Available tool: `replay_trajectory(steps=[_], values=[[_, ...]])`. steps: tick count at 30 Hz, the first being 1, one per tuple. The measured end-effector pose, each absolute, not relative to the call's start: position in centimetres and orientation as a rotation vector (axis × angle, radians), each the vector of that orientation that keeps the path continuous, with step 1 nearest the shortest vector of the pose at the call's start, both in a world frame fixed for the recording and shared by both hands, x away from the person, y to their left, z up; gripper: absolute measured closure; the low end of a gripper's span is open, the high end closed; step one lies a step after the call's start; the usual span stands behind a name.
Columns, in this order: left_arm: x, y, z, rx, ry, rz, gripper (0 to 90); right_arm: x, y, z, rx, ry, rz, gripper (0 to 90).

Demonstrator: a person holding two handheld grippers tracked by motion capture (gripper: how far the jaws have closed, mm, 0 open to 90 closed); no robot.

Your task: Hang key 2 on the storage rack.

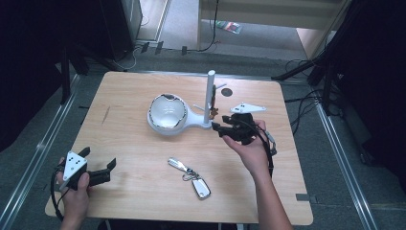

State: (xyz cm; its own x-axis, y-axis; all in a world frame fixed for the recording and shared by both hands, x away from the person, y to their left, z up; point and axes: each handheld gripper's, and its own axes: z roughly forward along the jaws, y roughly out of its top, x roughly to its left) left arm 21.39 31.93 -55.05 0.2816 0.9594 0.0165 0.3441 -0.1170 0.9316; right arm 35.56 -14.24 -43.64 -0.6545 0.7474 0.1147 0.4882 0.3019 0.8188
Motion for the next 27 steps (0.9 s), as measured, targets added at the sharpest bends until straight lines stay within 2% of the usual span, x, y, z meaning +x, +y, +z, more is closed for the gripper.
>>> replay_trajectory(steps=[27], values=[[21.1, 32.0, -55.0, 1.639, 1.195, 0.846, 0.0, 33.9, -7.9, -45.7, 0.867, 2.583, 0.996, 46.1]])
